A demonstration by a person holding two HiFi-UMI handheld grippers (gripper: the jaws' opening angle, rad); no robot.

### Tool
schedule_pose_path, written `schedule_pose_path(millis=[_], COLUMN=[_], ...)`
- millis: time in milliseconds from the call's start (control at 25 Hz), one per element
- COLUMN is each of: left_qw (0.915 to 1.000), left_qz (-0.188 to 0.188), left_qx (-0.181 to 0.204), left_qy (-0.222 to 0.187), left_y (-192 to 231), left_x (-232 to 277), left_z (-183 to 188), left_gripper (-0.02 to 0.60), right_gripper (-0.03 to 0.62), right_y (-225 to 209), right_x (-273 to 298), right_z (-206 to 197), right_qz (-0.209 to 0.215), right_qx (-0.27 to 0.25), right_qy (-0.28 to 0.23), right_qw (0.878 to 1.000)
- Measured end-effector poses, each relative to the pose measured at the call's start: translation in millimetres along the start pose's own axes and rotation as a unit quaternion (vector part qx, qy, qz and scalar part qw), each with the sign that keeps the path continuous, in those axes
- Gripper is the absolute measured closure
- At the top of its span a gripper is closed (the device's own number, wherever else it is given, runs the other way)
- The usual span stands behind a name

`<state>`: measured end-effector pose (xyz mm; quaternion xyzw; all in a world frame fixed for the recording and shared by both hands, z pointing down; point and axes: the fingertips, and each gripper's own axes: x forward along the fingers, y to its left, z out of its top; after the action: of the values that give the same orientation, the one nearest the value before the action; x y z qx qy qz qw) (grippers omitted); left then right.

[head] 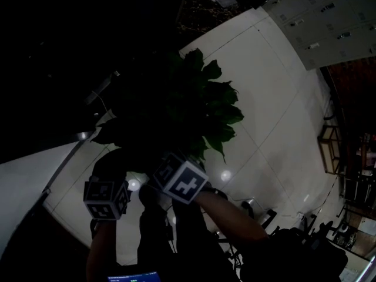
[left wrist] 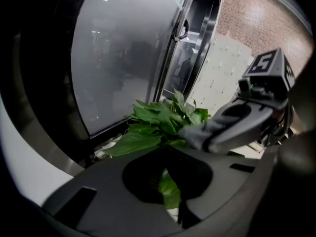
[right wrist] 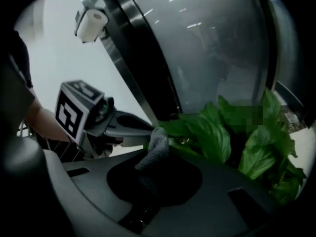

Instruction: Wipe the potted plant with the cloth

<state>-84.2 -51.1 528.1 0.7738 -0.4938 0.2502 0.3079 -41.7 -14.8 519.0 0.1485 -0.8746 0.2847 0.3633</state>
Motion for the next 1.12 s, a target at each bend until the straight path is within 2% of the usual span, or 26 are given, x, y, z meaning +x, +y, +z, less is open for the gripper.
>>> schedule_pose_path(millis=[120,200,240,320,400,480,560,720,880,1120], left_qw=[0.9999,0.9998,0.9997,0.9994,0.9988,0.9981,0.9969,0.989,0.9866,0.9814], left_qz=[-0.008,-0.016,-0.021,-0.031,-0.045,-0.055,-0.069,-0.135,-0.148,-0.171], left_qx=[0.003,0.004,0.005,0.009,0.013,0.024,0.039,0.054,0.066,0.085], left_qy=[0.007,0.014,0.012,0.012,0.017,0.012,0.002,0.026,0.016,-0.019], left_y=[-3,-6,-8,-16,-28,-37,-48,-82,-96,-117], left_x=[-2,-1,-1,-1,-6,-12,-16,-25,-51,-89], left_z=[-8,-14,-12,-6,-4,9,25,31,67,113], left_gripper=[0.589,0.589,0.589,0.589,0.589,0.589,0.589,0.591,0.591,0.591], right_gripper=[0.562,0.562,0.562,0.563,0.562,0.563,0.563,0.563,0.563,0.563], right_y=[-40,-72,-79,-73,-46,-22,-11,-2,0,14], right_x=[-38,-51,-52,-46,-40,-43,-51,-82,-125,-176], right_z=[21,18,13,2,-6,-8,-6,10,47,71], right_qz=[-0.084,-0.139,-0.146,-0.12,-0.07,-0.037,-0.027,-0.034,-0.058,-0.085], right_qx=[0.008,0.013,0.017,0.032,0.049,0.06,0.072,0.105,0.105,0.09], right_qy=[-0.06,-0.06,-0.05,-0.031,-0.022,-0.028,-0.047,-0.09,-0.129,-0.166], right_qw=[0.995,0.988,0.988,0.992,0.996,0.997,0.996,0.99,0.984,0.978])
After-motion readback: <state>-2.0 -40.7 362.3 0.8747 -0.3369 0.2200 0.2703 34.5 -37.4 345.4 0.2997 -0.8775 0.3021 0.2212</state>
